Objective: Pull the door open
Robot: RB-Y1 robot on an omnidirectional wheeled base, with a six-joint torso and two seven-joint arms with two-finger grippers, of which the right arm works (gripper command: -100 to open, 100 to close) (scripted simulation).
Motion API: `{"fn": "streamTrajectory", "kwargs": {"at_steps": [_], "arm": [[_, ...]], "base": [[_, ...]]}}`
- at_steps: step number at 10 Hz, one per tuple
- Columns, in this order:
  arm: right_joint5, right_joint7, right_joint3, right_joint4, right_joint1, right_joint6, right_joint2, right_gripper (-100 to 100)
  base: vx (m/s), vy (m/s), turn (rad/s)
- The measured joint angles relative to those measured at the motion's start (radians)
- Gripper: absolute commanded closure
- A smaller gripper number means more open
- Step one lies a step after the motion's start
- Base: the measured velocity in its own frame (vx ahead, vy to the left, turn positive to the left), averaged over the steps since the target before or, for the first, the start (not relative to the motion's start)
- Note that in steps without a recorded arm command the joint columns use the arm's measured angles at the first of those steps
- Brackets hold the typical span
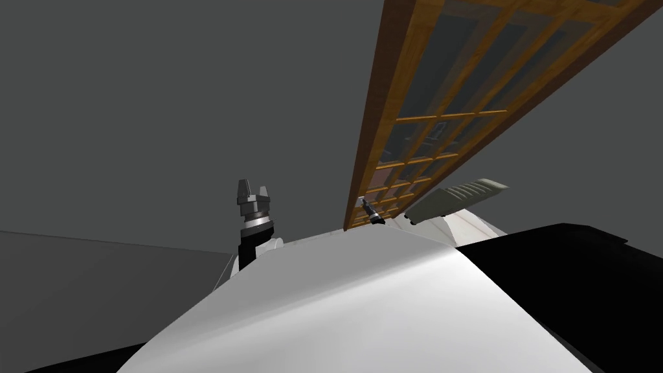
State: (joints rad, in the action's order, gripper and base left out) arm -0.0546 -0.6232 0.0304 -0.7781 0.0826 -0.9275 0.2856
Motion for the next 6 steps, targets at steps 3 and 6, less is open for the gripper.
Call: {"fn": "streamTrajectory", "kwargs": {"at_steps": [3,6], "arm": [[0.015,0.055,0.002,0.046,-0.024,-0.02,0.001,100],[0.039,0.128,0.002,0.046,-0.025,-0.015,-0.001,100]], "base": [[-0.032,-0.013,0.072],[-0.036,-0.019,0.06]]}}
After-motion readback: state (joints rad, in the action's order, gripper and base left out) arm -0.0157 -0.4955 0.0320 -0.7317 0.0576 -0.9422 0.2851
